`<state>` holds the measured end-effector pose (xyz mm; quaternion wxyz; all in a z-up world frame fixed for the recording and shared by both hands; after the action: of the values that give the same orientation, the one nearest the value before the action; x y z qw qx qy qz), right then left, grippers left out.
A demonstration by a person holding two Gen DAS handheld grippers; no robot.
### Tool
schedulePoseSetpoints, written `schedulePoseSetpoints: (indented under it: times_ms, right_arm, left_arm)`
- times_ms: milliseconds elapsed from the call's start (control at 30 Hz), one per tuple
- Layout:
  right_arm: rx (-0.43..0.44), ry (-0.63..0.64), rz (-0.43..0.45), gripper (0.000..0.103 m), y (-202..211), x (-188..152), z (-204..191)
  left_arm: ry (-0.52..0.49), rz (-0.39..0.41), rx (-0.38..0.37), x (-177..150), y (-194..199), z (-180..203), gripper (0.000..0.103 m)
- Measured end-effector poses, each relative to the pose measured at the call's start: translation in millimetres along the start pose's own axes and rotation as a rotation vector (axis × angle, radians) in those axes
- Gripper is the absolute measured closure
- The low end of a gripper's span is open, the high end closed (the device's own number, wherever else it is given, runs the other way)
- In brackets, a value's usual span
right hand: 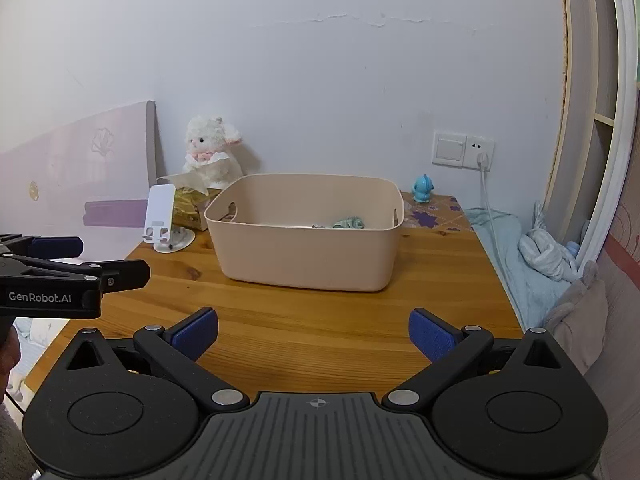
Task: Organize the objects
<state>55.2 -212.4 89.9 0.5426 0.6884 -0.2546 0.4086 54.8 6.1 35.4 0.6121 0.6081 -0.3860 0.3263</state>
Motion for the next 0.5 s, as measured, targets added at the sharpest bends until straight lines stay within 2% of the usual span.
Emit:
schedulePoseSetpoints:
  times_ms: [500]
  right_arm:
    - [0.014,-0.028,0.012,0.000,6.2,-0.9,2.1]
  left_arm:
    - [-0.008,0.017,-0.004,4.4,17.1,1.1,0.003]
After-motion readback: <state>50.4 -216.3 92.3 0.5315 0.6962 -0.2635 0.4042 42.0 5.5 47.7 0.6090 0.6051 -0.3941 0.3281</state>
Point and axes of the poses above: each gripper's, at about its wrist camera, not at the fingertips, and y roughly against the way its jaws point, z to its right, x to its top, the point moved 8 cm from there along -y, roughly the way its jaws point, and after that the axes turned 4 degrees about x, right-handed, at the moved point
